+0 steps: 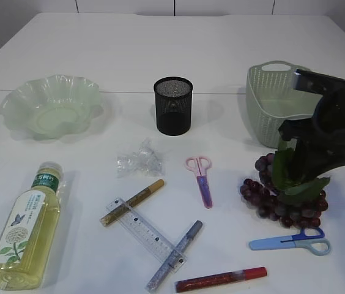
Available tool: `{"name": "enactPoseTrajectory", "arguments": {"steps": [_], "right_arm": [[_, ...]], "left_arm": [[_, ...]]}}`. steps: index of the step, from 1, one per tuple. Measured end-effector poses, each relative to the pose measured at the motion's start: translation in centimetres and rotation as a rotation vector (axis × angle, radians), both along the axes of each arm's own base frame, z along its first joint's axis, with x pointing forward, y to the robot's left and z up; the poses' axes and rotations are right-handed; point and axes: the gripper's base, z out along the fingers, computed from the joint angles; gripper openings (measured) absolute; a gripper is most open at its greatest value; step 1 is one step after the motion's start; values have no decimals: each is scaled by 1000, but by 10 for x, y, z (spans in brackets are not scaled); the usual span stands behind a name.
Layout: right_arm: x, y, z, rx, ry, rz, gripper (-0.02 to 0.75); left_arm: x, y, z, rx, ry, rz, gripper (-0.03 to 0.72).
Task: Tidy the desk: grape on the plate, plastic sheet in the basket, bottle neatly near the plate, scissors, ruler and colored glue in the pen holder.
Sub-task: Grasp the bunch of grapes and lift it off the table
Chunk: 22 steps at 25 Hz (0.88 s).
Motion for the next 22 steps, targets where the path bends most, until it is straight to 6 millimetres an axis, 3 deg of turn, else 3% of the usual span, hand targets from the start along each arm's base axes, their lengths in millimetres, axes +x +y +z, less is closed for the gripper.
{"name": "enactPoseTrajectory", "arguments": {"steps": [11,22], "right_arm": [[-6,0,10,7,-9,5,176],[4,3,45,28,-72,27,175]], "left_arm": [[0,0,0,-1,0,0,489],[0,0,0,-1,0,0,489]]}}
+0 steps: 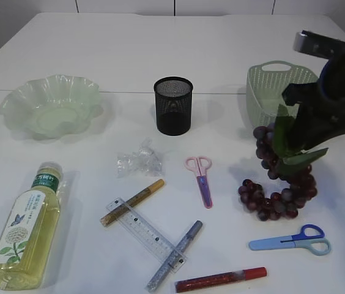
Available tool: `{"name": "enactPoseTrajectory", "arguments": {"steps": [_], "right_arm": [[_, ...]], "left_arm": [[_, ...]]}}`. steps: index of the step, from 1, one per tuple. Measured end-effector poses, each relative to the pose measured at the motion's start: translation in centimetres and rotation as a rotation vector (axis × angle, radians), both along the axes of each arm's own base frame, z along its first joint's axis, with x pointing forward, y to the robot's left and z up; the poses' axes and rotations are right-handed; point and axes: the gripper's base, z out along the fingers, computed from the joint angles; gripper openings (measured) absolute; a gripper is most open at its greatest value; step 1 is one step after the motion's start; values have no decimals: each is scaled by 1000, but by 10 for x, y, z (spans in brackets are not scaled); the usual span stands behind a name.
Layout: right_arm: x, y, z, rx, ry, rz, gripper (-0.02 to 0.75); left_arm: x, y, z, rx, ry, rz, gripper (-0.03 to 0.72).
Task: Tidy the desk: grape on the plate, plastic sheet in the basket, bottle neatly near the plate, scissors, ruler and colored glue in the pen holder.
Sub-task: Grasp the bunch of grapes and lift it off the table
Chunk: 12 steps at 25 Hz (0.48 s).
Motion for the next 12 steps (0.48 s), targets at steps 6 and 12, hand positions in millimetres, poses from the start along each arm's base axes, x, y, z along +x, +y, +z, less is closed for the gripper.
{"name": "enactPoseTrajectory", "arguments": {"steps": [6,12], "right_arm": [[2,3,15,30,-1,11,175],[5,6,31,62,-31,16,175]], "left_arm": [[0,-1,0,-10,1,-6,489],[1,-2,2,27,-41,-48,489]]}}
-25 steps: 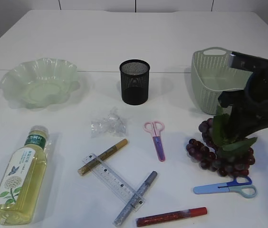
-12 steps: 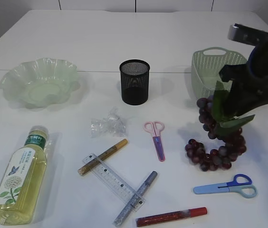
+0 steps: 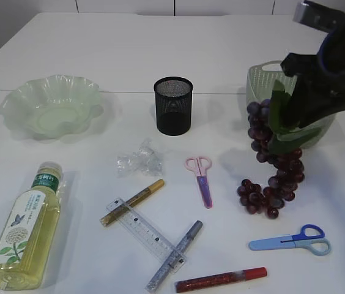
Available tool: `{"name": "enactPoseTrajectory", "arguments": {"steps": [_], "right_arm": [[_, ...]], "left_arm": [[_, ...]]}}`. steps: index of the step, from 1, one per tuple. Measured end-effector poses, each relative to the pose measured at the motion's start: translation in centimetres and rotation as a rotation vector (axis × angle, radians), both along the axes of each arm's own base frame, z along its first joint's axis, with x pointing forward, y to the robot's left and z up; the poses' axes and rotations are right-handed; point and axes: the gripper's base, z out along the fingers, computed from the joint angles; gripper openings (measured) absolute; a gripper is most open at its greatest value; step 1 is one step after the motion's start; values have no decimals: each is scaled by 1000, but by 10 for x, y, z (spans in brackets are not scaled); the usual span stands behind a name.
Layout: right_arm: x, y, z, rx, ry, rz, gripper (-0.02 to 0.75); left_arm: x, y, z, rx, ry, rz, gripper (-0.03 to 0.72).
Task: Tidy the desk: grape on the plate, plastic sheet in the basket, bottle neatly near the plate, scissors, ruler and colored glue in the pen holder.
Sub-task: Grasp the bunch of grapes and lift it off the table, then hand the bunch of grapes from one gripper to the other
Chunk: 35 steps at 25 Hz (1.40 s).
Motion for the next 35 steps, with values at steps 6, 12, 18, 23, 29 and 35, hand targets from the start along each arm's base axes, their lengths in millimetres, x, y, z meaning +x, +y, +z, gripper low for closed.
{"name": "enactPoseTrajectory", "arguments": {"steps": [6,12,18,23,29,35], "right_arm": [[-10,1,22,19,-41,10,175],[-20,1,40,39,-85,13,175],[-28,4,66,91,-156,15,175],[-35,9,80,156,-189,21,175],[-45,11,94,196,-229,27,174],[-56,14,108,256,-265,39,174]], "left_arm": [[5,-1,2,13,-28,-11,489],[21,-6,2,33,-44,-74,489],[41,-11,1,83,-82,-144,489],[63,-20,-1,47,-86,-201,489],[97,-34,-10,23,-113,-305,489],[126,-49,-19,-62,-151,-423,489]]}}
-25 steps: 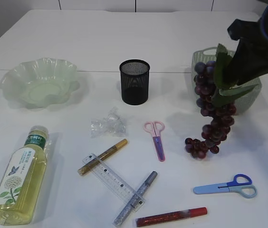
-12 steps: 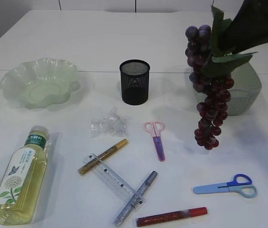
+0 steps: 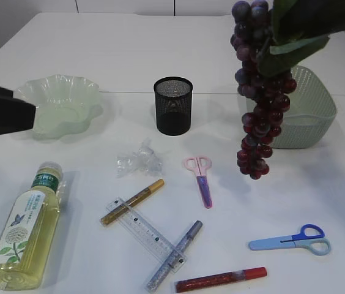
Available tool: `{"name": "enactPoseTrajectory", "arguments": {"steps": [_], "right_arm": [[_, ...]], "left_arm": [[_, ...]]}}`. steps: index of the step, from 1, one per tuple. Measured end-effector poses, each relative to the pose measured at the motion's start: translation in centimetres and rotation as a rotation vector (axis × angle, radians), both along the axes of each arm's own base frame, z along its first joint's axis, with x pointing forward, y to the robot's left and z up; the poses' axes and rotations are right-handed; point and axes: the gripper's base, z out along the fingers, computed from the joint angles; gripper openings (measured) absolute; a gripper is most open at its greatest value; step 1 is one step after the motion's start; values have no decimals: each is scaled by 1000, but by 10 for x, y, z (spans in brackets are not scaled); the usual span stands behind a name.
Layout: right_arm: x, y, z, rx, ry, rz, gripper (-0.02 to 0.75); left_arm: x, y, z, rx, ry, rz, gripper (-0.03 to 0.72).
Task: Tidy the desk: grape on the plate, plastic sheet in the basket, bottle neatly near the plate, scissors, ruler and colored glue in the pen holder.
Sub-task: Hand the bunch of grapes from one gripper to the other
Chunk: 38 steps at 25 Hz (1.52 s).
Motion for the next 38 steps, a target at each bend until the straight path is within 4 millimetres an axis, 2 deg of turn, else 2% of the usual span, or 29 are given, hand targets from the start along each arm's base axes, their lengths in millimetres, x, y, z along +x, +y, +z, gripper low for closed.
{"name": "enactPoseTrajectory", "arguments": {"steps": [9,16,19,24,28,34,38], "right_arm": [[-5,11,14,160,-31,60,174],[-6,16,20,242,-51,96,174],[-7,17,21,258,-54,102,174],[-7,20,25,306,-58,113,174],[-9,20,27,317,-63,116,174],[-15,20,32,322,-82,121,174],[-15,20,33,326,-82,122,174]], "left_arm": [[25,-11,-3,-48,-183,-99,504],[45,-20,-13,-120,-209,-118,528],[53,-37,-23,-158,-207,-157,529],[65,-69,-51,-88,-204,-250,531],[79,-84,-67,-64,-174,-285,532],[102,-103,-68,-88,-186,-336,560],[104,-119,-62,-104,-207,-378,564]]}}
